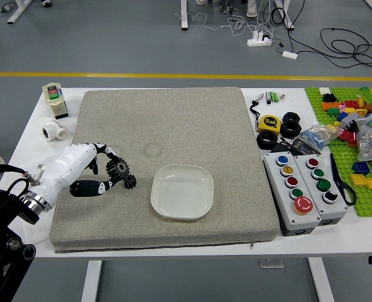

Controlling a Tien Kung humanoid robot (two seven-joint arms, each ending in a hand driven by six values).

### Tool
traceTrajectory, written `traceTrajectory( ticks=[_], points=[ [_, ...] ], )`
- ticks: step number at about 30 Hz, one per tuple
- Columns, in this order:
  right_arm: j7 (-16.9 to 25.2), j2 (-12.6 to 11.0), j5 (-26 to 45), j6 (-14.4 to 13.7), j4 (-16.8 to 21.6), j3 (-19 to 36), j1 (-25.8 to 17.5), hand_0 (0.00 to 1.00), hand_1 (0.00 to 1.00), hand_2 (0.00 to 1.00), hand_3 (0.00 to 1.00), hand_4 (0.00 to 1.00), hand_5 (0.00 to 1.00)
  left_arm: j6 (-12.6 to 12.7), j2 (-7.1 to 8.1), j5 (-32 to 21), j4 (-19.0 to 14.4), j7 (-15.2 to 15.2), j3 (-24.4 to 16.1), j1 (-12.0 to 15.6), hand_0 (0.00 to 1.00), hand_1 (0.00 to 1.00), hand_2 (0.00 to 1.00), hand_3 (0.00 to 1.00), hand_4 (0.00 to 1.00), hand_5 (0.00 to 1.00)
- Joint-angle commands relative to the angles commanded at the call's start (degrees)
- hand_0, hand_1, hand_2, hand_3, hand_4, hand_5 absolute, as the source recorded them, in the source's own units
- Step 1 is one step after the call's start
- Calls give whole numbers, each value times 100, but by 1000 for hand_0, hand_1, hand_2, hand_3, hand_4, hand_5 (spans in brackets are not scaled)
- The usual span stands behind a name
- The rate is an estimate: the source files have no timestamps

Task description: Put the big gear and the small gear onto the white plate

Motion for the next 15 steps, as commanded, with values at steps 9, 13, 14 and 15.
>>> traceTrajectory(
  ticks=[9, 13, 14, 15],
  points=[
    [10, -8, 24, -2, 0, -17, 14, 616, 612, 714, 597, 801, 759, 378, -162, 0, 63, 9, 539, -276, 288, 309, 382, 529, 488, 2],
    [14, -11, 34, -6, 0, -26, 13, 616, 612, 714, 597, 801, 759, 581, -212, 0, 173, 26, 869, -388, 288, 309, 382, 529, 488, 2],
    [14, -11, 34, -8, 0, -30, 11, 616, 612, 713, 596, 801, 758, 660, -241, 0, 218, 45, 1000, -426, 287, 309, 382, 529, 487, 2],
    [13, -11, 36, -10, 0, -37, 5, 616, 612, 713, 596, 801, 758, 747, -265, 0, 258, 83, 1200, -490, 287, 309, 382, 529, 487, 2]
  ],
)
